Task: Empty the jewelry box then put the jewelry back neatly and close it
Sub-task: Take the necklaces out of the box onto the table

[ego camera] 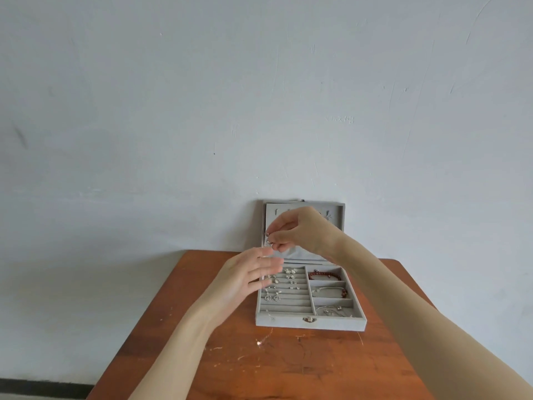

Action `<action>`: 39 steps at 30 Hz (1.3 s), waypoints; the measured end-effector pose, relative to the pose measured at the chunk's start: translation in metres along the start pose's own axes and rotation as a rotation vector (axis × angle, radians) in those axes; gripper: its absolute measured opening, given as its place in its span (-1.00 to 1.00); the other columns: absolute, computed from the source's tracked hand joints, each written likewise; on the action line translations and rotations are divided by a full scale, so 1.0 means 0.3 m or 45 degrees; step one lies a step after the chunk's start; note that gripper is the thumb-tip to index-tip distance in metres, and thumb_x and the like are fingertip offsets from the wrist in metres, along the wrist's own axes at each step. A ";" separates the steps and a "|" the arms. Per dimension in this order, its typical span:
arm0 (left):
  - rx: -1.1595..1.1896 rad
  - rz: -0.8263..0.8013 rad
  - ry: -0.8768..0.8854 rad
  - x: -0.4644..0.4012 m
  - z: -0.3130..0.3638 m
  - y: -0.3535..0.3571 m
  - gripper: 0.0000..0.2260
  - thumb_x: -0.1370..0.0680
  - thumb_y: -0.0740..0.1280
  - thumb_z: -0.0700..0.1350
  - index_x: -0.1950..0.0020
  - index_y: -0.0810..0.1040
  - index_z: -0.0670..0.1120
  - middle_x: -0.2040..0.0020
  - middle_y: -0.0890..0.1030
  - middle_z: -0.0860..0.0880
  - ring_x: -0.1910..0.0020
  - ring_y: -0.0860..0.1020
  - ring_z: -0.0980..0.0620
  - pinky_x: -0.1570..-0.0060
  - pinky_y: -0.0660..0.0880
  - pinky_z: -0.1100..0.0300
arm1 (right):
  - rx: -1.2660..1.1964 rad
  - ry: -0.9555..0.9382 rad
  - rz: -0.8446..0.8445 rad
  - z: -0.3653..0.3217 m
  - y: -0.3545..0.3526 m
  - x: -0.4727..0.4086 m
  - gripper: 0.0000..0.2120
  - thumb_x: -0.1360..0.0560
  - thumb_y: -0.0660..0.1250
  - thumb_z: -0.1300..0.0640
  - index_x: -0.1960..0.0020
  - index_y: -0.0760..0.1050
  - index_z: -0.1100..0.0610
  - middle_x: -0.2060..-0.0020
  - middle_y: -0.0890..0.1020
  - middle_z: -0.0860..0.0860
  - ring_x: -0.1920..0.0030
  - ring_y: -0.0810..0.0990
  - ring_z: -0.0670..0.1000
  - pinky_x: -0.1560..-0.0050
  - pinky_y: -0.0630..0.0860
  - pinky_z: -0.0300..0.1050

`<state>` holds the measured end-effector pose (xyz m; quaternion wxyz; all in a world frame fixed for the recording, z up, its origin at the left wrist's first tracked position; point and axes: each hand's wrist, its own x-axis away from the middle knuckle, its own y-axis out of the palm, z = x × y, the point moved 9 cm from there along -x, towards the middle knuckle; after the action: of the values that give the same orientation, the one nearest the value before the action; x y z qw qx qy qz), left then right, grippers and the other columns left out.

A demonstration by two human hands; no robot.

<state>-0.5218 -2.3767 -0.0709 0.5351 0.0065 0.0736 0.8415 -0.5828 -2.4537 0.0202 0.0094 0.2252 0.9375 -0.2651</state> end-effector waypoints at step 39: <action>-0.767 0.231 0.042 0.058 0.092 -0.194 -0.85 -0.56 0.26 -0.05 0.15 0.58 0.00 0.50 0.55 0.02 0.57 0.31 0.10 0.49 0.28 0.34 | -1.184 0.267 -0.173 0.295 0.352 0.027 -0.92 -0.33 0.38 0.19 0.21 0.53 0.19 0.32 0.63 0.04 0.34 0.56 -0.09 0.32 0.43 -0.28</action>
<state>-0.4745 -2.3335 -0.0524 0.4346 -0.1596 -0.1713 0.8697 -0.5540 -2.4147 -0.1090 -0.0030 0.1609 0.9652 0.2063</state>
